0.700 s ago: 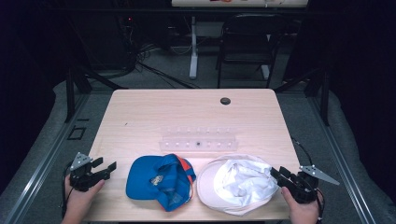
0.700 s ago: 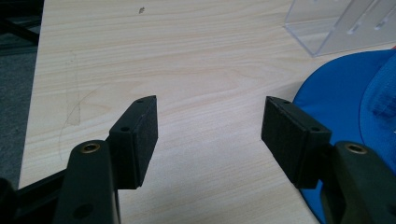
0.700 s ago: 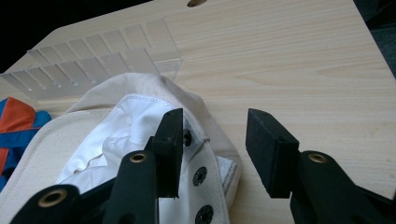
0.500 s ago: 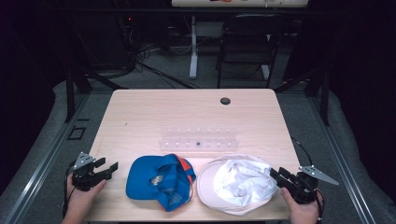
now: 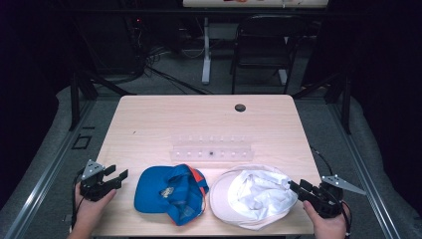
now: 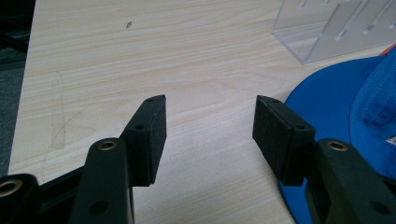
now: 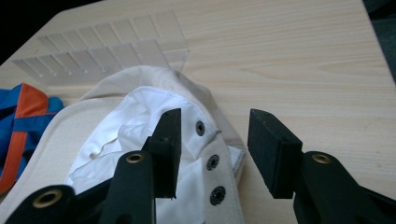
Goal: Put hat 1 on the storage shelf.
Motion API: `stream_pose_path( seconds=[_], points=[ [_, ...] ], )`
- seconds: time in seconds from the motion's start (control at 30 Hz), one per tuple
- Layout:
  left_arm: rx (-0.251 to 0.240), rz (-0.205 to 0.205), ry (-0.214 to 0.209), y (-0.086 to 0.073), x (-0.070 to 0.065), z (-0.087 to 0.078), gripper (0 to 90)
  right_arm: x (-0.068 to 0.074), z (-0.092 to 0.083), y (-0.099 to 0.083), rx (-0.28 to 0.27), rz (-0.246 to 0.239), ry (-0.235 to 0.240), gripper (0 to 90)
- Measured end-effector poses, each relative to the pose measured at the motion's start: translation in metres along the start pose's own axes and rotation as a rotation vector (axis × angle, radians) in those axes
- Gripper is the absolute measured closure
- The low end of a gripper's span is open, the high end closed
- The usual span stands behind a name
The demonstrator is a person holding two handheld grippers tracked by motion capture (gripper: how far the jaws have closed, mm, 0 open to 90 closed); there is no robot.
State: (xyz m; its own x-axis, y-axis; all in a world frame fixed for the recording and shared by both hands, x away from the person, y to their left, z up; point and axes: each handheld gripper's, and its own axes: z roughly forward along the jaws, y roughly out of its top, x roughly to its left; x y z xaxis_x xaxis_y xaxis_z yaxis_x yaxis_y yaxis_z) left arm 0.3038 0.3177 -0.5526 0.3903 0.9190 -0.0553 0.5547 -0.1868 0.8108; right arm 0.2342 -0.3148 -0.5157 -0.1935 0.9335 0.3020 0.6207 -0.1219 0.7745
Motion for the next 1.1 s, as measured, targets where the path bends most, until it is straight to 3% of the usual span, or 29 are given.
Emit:
stream_pose_path(
  seconds=[0.53, 0.8, 0.93, 1.1],
  points=[
    [0.025, 0.001, -0.034, 0.000, -0.002, 0.006, 46.0, 0.011, 0.012, 0.039, 0.213, -0.066, -0.038, 53.1],
    [0.028, -0.002, -0.033, -0.001, -0.003, 0.007, 45.9, 0.010, 0.018, 0.053, 0.330, -0.016, -0.018, 53.2],
    [0.029, -0.005, -0.034, -0.001, -0.003, 0.007, 45.9, 0.010, 0.018, 0.061, 0.400, -0.015, -0.027, 51.5],
    [0.032, -0.006, -0.033, -0.001, -0.003, 0.007, 45.9, 0.008, 0.018, 0.071, 0.445, 0.007, -0.025, 50.3]
  ],
)
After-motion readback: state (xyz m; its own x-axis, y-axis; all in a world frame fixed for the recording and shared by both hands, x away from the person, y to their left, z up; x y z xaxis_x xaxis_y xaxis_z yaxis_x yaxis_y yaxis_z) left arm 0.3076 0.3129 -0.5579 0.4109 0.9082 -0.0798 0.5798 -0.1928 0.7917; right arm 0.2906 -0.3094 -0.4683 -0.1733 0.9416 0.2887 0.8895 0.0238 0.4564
